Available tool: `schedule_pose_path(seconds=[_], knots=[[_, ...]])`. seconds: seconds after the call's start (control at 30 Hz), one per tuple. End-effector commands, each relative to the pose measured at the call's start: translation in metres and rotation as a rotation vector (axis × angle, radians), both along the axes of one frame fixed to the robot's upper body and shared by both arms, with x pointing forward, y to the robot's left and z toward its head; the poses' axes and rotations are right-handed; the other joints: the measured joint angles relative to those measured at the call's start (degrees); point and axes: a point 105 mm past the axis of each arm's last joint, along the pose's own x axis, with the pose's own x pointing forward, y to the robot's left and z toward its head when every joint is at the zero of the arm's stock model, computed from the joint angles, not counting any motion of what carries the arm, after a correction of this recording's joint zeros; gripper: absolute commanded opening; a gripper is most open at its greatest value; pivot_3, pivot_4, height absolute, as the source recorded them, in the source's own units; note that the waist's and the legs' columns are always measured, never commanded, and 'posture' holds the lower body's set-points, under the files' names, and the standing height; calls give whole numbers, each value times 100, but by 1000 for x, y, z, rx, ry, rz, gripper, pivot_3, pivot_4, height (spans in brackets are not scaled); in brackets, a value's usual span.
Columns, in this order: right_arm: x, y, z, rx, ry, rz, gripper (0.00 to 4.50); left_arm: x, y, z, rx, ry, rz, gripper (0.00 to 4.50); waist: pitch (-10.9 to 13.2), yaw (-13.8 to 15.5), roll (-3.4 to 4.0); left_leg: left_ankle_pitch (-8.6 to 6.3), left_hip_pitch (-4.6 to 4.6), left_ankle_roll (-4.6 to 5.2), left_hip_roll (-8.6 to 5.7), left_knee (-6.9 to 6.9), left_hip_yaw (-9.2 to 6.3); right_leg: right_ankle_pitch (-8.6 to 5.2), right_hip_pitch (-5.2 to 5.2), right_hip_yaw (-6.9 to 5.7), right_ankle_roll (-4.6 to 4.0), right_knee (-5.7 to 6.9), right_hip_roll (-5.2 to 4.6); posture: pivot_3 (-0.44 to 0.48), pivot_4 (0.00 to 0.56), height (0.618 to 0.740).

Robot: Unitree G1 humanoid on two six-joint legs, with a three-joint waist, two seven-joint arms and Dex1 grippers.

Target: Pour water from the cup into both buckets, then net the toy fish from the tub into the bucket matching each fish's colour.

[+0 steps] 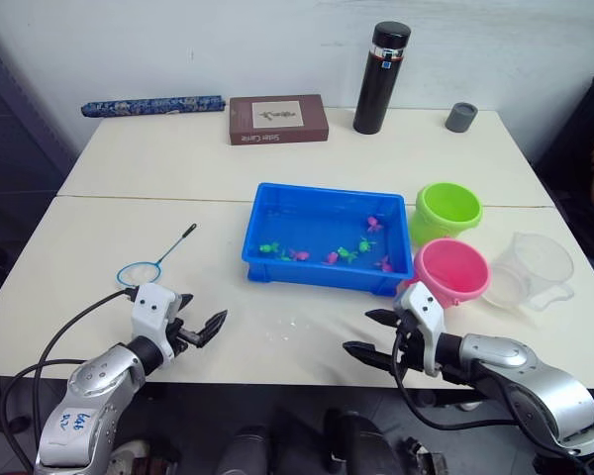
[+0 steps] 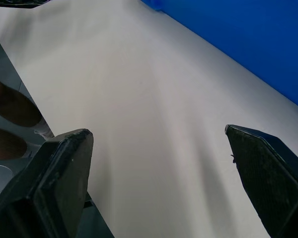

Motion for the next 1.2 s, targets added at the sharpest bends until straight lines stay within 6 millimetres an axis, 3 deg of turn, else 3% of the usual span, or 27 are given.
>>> schedule_pose_path(seconds=[0.03, 0.47, 0.67, 0.83, 0.9, 1.0, 1.07, 1.2], knots=[[0, 1, 8, 6, -37, 16, 4500, 0, -1, 9, 1, -40, -10, 4426, 0, 1, 0, 0, 0, 0, 0, 0, 0, 0, 0, 0, 0, 0, 0, 0, 150, 740], [3, 4, 8, 10, -39, 26, 4500, 3, 19, 15, 33, -25, -23, 4426, 0, -5, 1, 0, 0, -1, 0, 0, 0, 0, -1, 0, -1, 1, 1, 0, 150, 740], [4, 1, 9, 10, -46, 16, 4500, 11, 31, 36, 93, -21, -98, 4426, 0, 6, -1, 1, 0, -1, 0, 1, -1, 0, 0, -1, -1, 1, 0, 0, 150, 740], [0, -23, 13, -35, -36, -47, 4500, 34, 33, 72, 184, -59, -215, 4426, 1, 30, 1, 1, -1, -2, 0, 1, -2, -2, -1, -4, -3, 1, 0, 0, 150, 740], [-6, -37, 14, -65, -23, -88, 4500, 46, 26, 86, 186, -89, -265, 4426, 1, 22, 1, 1, -3, -1, -3, 2, -1, -1, 1, -4, -2, 2, -1, 0, 150, 740], [-17, -65, 16, -115, 4, -197, 4500, 62, -6, 115, 169, -163, -442, 4426, 0, 44, -1, 1, -7, 2, -7, 5, -2, 2, 2, -7, 4, 4, -2, 0, 150, 740], [-20, -71, 17, -124, 12, -224, 4500, 65, -15, 121, 168, -175, -492, 4426, 0, 12, -2, 1, -10, 2, -6, 8, -2, 5, 3, -8, 9, 11, 0, 0, 150, 740], [-38, -102, 15, -172, 37, -420, 4500, 80, -57, 133, 163, -248, -703, 4426, -2, 17, 2, 5, -9, -2, -4, 9, 5, 7, 3, -5, 12, 15, 9, 0, 150, 740]])
